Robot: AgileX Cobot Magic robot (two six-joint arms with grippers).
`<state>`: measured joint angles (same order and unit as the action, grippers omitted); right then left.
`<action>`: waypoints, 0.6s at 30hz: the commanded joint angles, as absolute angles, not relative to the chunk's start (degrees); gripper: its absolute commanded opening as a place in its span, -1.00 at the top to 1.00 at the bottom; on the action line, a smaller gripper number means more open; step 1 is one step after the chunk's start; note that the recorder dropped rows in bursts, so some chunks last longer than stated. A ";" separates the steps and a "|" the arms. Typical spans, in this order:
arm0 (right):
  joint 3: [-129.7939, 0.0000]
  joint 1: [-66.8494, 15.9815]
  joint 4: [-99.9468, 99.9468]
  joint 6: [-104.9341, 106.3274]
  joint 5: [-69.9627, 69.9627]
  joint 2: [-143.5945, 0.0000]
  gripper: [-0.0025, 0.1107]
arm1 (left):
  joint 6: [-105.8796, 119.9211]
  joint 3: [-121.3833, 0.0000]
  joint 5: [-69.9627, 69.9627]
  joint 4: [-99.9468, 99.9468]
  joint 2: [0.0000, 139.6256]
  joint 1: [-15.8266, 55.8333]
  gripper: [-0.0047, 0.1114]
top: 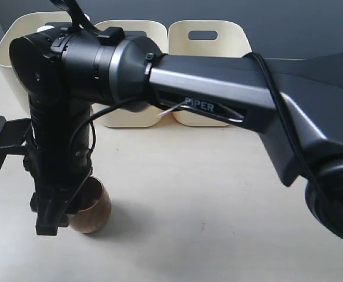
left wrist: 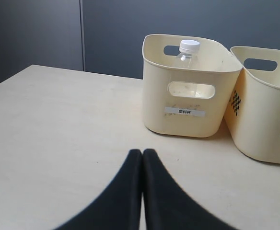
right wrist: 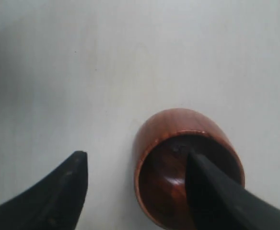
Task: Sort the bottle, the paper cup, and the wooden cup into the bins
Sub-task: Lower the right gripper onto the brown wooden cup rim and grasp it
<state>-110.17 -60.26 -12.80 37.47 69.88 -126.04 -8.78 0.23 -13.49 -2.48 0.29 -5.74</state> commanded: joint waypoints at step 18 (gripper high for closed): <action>-109.92 -60.14 -9.61 34.96 69.96 -128.58 -0.07 | -8.87 0.00 -13.24 -2.63 0.00 -5.54 0.92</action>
